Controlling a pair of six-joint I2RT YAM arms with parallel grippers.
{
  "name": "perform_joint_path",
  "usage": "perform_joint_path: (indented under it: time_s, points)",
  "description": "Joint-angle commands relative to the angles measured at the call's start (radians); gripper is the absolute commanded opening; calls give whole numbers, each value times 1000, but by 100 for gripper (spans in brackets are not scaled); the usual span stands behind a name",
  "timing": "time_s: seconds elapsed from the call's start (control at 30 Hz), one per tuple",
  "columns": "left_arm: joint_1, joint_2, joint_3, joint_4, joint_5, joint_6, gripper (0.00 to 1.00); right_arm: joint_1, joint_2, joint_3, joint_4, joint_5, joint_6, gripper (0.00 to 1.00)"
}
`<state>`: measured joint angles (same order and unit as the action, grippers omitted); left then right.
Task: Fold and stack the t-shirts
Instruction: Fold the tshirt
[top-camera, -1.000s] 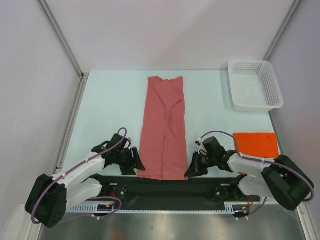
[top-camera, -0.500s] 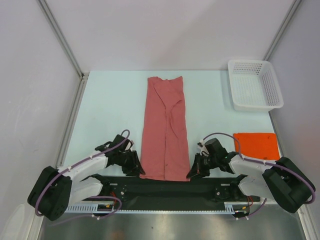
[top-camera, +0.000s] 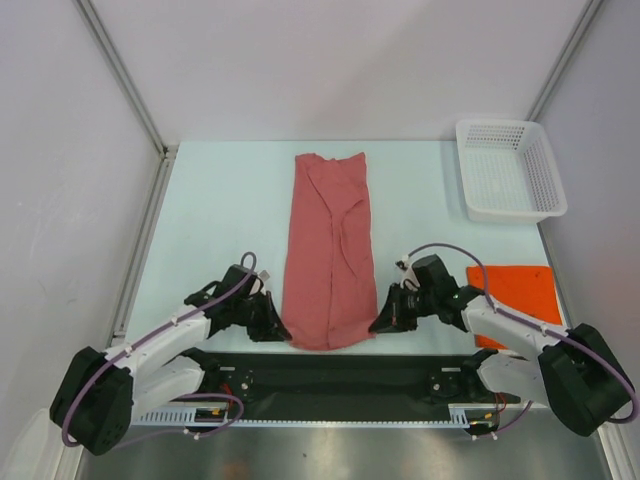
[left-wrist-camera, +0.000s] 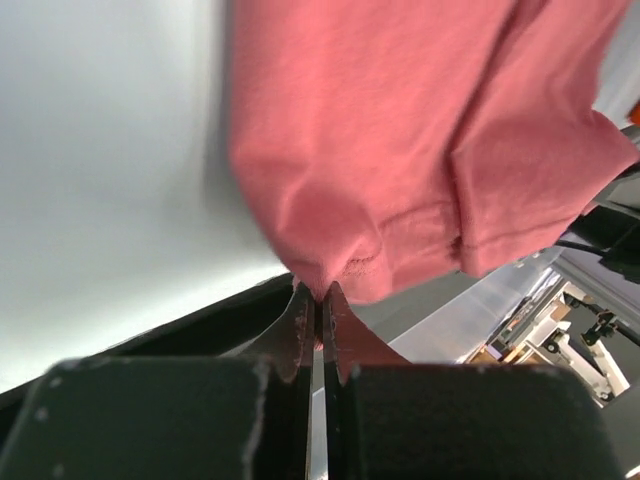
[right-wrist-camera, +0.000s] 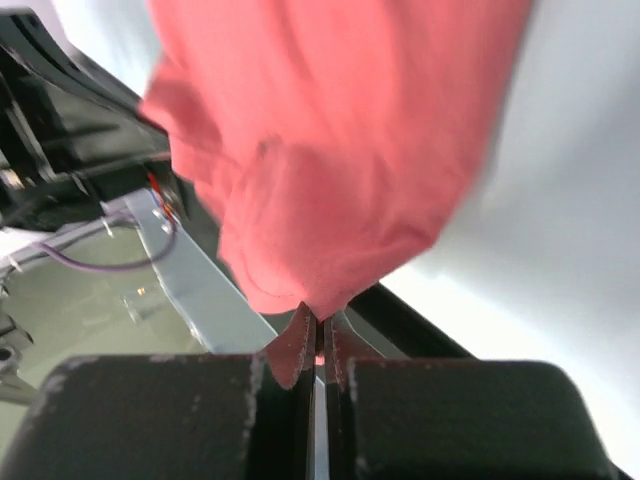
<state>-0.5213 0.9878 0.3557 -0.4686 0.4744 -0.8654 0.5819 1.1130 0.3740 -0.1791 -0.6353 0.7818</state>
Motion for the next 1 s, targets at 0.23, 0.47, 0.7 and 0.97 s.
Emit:
perform_joint_path:
  time_s: [0.23,0.47,0.7,0.97]
  points:
    - [164,256,346,157,-19,71,0,-227,368,458,-183,-55,-248,0]
    - [270,633,696,153,-5,167,0,-324,729,885,-275,-78,-325,0]
    - [313,828,929,110,21,200,0,-355,918,1134,-342,-82,-325,0]
    - [336,986,1068,51,70,233,0,-378,1035,1264,-388,-95,-332,0]
